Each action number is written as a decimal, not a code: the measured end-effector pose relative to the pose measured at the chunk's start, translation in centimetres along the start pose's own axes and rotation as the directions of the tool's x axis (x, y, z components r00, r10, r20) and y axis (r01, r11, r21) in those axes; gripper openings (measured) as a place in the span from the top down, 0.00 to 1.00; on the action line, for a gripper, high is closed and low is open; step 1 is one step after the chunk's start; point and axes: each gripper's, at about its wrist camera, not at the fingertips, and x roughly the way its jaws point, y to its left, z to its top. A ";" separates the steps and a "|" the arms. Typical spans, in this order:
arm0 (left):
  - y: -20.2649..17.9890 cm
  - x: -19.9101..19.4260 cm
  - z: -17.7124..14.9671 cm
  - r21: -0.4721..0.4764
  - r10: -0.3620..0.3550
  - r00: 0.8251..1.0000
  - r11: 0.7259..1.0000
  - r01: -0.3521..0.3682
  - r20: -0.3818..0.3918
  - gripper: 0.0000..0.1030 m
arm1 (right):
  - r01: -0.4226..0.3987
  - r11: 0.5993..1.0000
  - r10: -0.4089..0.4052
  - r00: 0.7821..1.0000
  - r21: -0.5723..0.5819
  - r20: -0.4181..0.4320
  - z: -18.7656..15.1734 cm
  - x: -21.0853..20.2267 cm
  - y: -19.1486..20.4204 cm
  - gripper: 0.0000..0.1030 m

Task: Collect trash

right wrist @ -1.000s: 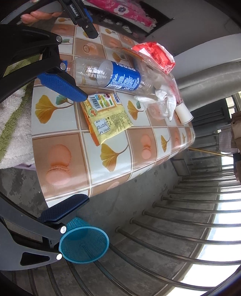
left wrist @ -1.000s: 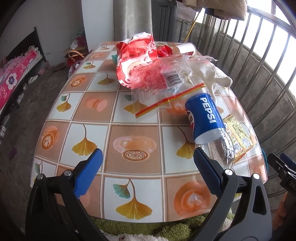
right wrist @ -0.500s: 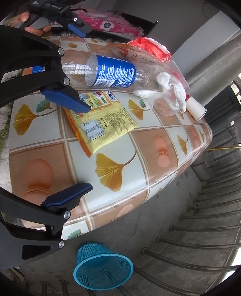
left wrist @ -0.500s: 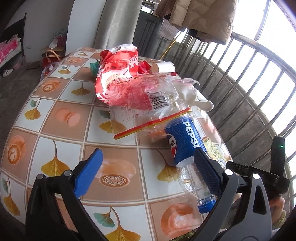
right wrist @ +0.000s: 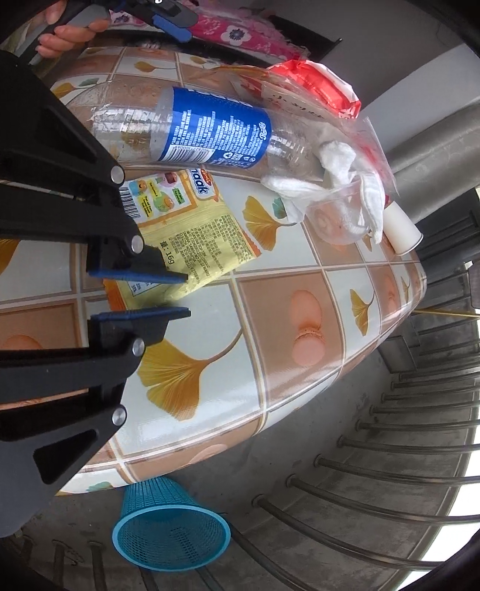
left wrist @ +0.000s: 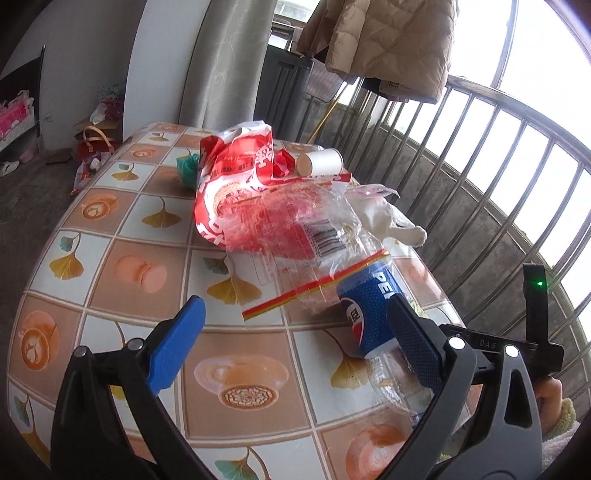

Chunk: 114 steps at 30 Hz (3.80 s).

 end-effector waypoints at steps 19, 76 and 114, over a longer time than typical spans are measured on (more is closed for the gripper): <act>-3.1 5.5 2.6 0.203 0.004 0.999 0.979 0.006 -0.046 0.29 | -0.030 0.996 0.030 1.000 0.083 0.006 0.7 -0.6 -1.8 0.96; -2.8 2.6 -0.2 0.376 0.158 0.979 0.906 -0.196 0.129 0.44 | 0.069 0.987 -0.056 0.994 -0.144 0.093 -2.5 -4.8 1.8 0.97; -4.1 5.7 -1.6 0.546 0.271 0.950 0.778 -0.312 0.156 1.00 | -0.104 0.972 0.123 0.989 0.209 -0.079 -1.4 0.3 1.5 0.74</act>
